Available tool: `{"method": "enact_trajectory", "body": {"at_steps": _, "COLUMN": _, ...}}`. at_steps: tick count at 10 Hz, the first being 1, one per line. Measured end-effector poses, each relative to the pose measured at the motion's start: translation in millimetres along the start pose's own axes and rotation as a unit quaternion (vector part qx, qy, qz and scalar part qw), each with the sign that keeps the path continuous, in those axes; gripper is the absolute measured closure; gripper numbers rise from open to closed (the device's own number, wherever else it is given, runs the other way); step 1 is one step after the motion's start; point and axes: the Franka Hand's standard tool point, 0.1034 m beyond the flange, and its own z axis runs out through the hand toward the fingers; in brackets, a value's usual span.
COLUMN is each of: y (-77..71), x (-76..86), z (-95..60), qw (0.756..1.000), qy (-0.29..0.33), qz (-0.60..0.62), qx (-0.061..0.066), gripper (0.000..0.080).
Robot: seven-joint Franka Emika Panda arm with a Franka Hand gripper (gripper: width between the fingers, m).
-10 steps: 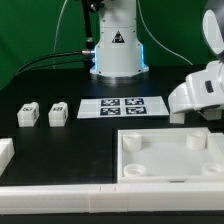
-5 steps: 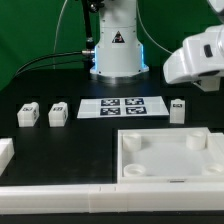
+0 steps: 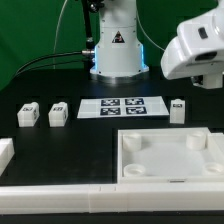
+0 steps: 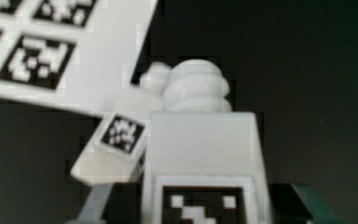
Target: Assemble one leg
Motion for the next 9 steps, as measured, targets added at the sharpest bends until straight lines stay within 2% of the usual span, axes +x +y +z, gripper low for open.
{"method": "enact_trajectory", "body": {"at_steps": 1, "y": 1.7, "x": -2.5, "z": 0.8, "qw": 0.999, "qy": 0.054, "qz": 0.001, "qx": -0.002, "gripper": 0.0512}}
{"method": "enact_trajectory", "body": {"at_steps": 3, "y": 11.1, "x": 9.4, "z": -2.8, "qw": 0.988, "qy": 0.154, "qz": -0.008, "qx": -0.001, "gripper": 0.0512}}
{"method": "enact_trajectory", "body": {"at_steps": 5, "y": 34.0, "x": 15.9, "z": -16.4, "qw": 0.974, "qy": 0.226, "qz": -0.024, "qx": -0.004, "gripper": 0.0512}}
{"method": "enact_trajectory", "body": {"at_steps": 7, "y": 64.0, "x": 25.6, "z": -37.4, "qw": 0.950, "qy": 0.310, "qz": -0.045, "qx": -0.016, "gripper": 0.0512}}
{"method": "enact_trajectory", "body": {"at_steps": 9, "y": 88.8, "x": 34.3, "z": -58.8, "qw": 0.936, "qy": 0.347, "qz": -0.046, "qx": -0.022, "gripper": 0.0512}}
